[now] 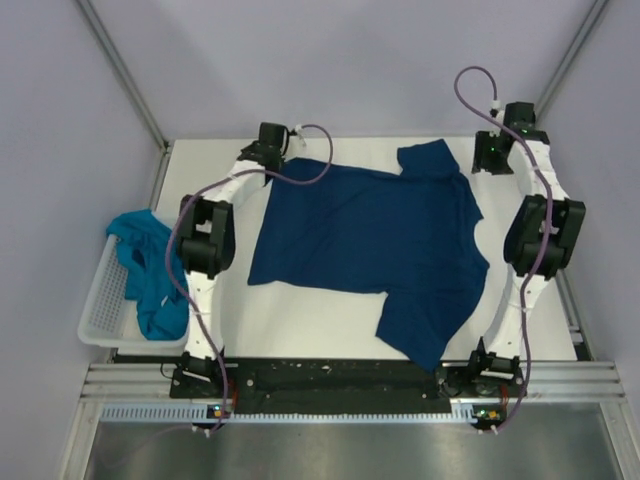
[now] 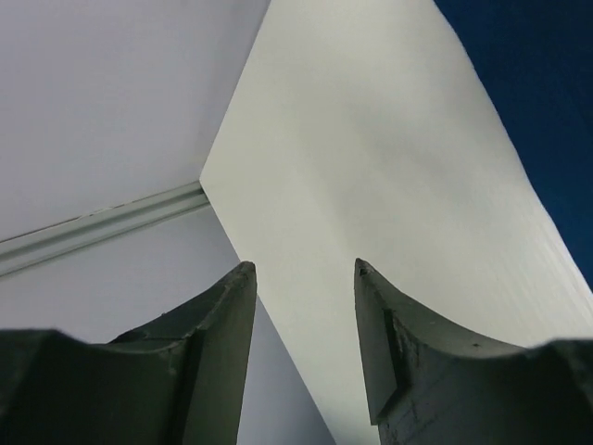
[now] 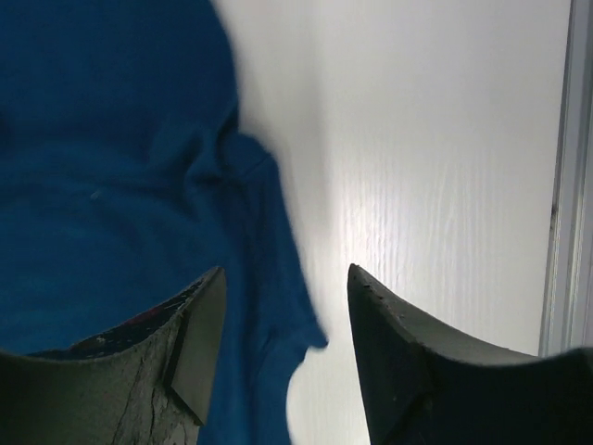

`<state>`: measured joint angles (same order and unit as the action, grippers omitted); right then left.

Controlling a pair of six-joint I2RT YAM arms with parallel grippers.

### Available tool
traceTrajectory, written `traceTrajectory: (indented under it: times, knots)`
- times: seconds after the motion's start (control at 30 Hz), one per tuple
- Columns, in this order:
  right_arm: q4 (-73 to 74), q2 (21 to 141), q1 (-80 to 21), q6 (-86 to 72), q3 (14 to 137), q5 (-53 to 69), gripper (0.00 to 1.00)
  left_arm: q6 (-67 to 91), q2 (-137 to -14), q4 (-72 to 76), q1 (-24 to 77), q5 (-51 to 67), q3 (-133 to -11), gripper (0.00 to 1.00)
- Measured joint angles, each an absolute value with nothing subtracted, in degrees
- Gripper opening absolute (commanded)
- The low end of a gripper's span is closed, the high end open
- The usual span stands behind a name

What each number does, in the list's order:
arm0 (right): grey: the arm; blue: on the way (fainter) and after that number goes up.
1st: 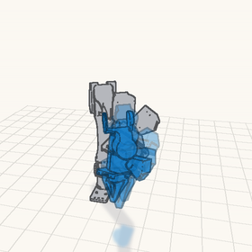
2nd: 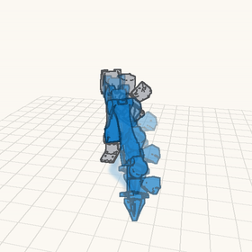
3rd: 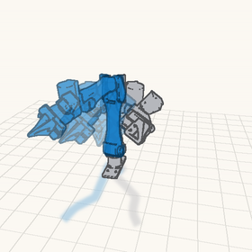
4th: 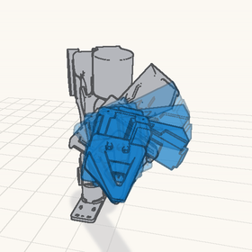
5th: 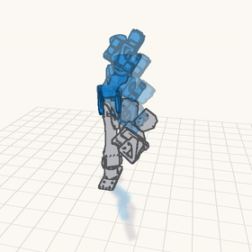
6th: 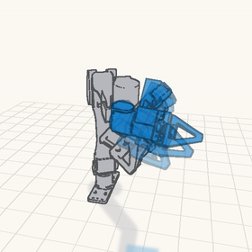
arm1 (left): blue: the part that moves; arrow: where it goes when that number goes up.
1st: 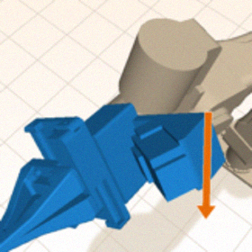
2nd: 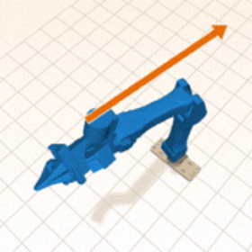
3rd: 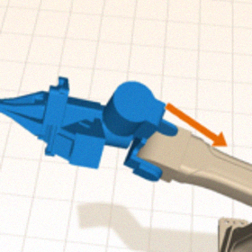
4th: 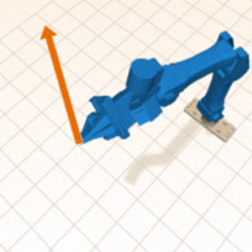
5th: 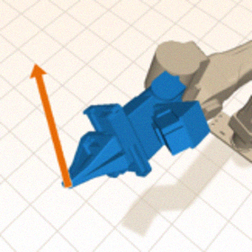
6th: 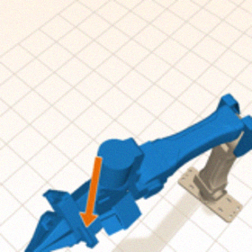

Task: Fold and stack the t-shirts
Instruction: Flatten out the tshirt, then grap the side of the flattened tshirt closest away from the robot with both arms

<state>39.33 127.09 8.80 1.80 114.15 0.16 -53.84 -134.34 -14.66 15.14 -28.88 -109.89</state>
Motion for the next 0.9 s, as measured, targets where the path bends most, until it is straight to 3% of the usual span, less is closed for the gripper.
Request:
traceTrajectory:
  times: [0.2, 0.37, 0.47, 0.6, 0.9]
  knots:
    - [38.2, 100.8, 5.6, 9.4, 95.4, 10.9, 0.58, -51.6, -106.1, -23.0, 15.8, -11.4, -90.1, 0.48]
    - [37.6, 78.3, -13.7, 23.4, 76.6, 17.0, 0.58, -54.8, -86.6, -31.6, 16.1, 3.3, -73.8, 0.43]
    - [40.2, 70.9, -25.6, 30.7, 66.9, 21.4, 0.58, -57.1, -83.4, -33.6, 15.7, 6.7, -64.2, 0.45]
    - [47.7, 64.4, -32.9, 36.9, 57.3, 22.8, 0.58, -59.6, -83.4, -34.8, 14.0, 8.5, -51.4, 0.48]
    - [60.4, 61.6, -51.8, 44.7, 42.9, 23.4, 0.61, -58.6, -84.4, -32.8, 14.6, 12.9, -48.2, 0.47]
